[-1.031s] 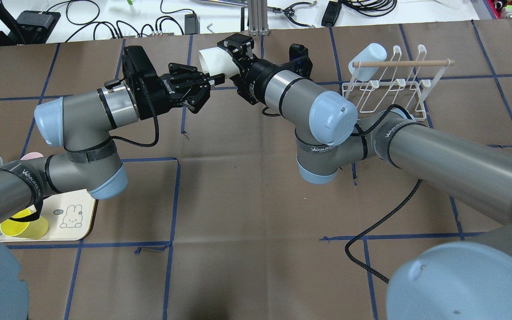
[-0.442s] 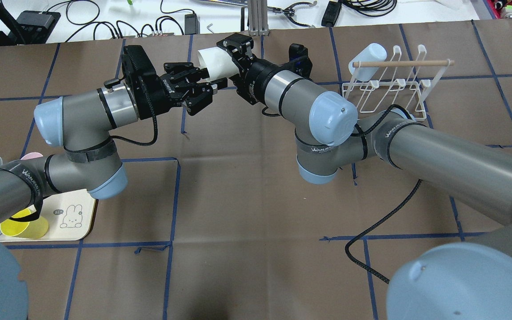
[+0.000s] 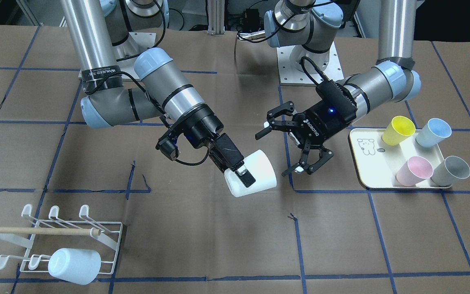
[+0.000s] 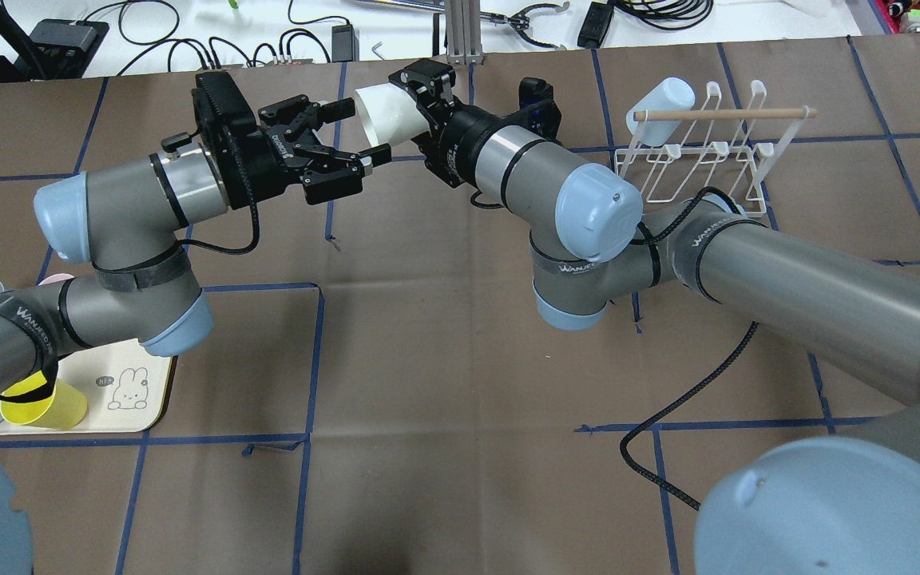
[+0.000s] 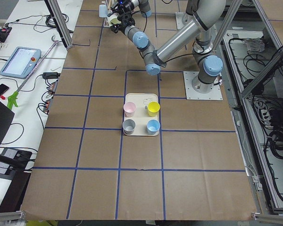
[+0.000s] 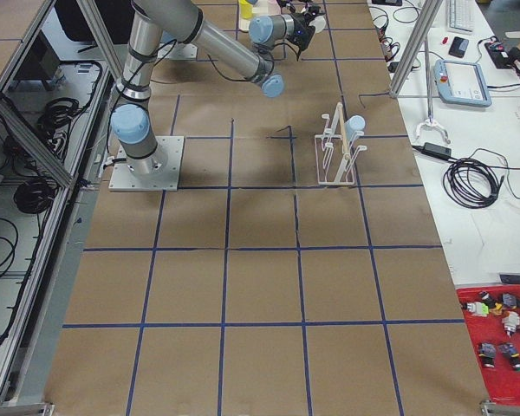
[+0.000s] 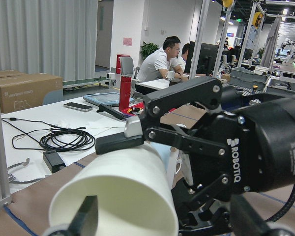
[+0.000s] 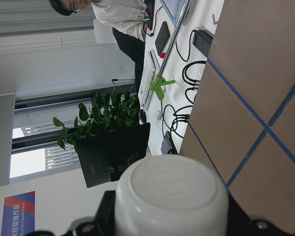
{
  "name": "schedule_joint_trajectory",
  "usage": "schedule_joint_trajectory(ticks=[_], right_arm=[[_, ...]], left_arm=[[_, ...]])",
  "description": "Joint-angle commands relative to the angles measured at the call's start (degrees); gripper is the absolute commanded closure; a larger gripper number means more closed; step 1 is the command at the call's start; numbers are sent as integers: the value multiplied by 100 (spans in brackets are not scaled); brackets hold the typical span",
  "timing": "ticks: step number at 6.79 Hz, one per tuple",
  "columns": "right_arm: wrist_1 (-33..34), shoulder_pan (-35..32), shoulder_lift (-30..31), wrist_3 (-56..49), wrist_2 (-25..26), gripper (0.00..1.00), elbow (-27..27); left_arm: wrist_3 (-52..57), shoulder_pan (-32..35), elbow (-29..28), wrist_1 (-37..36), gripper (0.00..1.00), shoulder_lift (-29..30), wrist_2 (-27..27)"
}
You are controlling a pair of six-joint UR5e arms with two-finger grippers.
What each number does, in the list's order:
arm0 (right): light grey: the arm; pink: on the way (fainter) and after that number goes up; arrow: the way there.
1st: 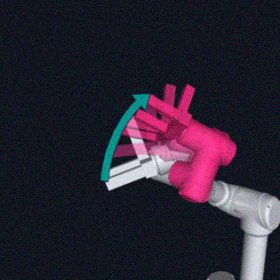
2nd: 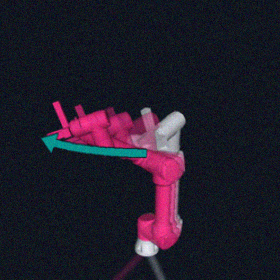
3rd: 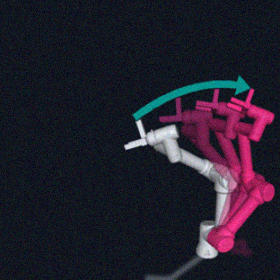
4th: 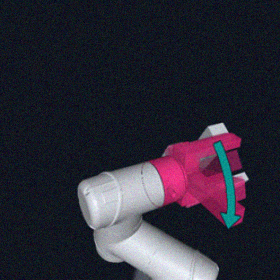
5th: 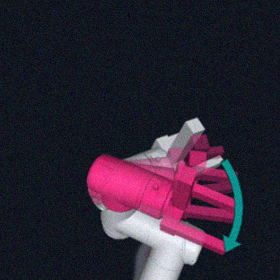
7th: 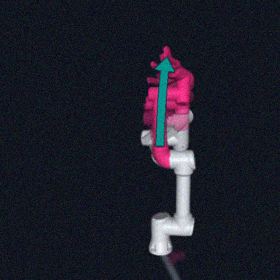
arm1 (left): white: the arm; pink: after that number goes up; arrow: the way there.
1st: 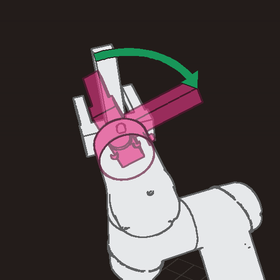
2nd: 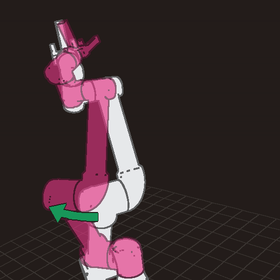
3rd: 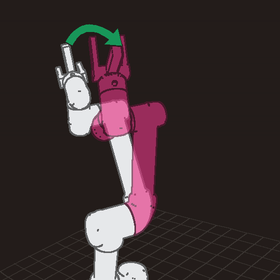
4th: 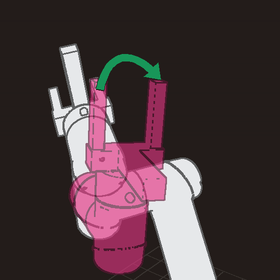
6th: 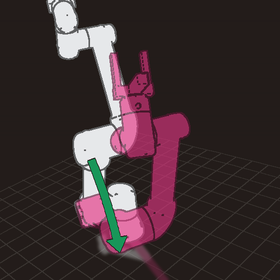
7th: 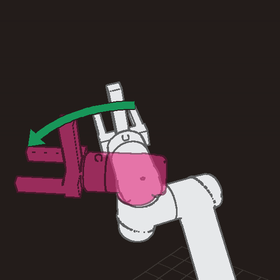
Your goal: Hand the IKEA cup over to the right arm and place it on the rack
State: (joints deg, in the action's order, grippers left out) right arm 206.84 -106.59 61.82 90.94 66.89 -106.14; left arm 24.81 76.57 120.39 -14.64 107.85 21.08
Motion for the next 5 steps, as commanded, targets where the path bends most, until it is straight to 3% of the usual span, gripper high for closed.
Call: schedule_joint_trajectory(ticks=[1,2,3,5], right_arm=[[-38,85,14,-15,9,63,32],[-64,286,49,-41,17,64,32],[-65,601,111,-938,17,65,15],[-91,1129,338,-3827,140,75,-21]], left_arm=[[-2,-606,10,-101,1,8,-427],[-46,-625,-68,-57,1,43,-351],[-185,-617,-208,-13,1,61,-11],[-713,-425,-769,475,1,79,1567]])
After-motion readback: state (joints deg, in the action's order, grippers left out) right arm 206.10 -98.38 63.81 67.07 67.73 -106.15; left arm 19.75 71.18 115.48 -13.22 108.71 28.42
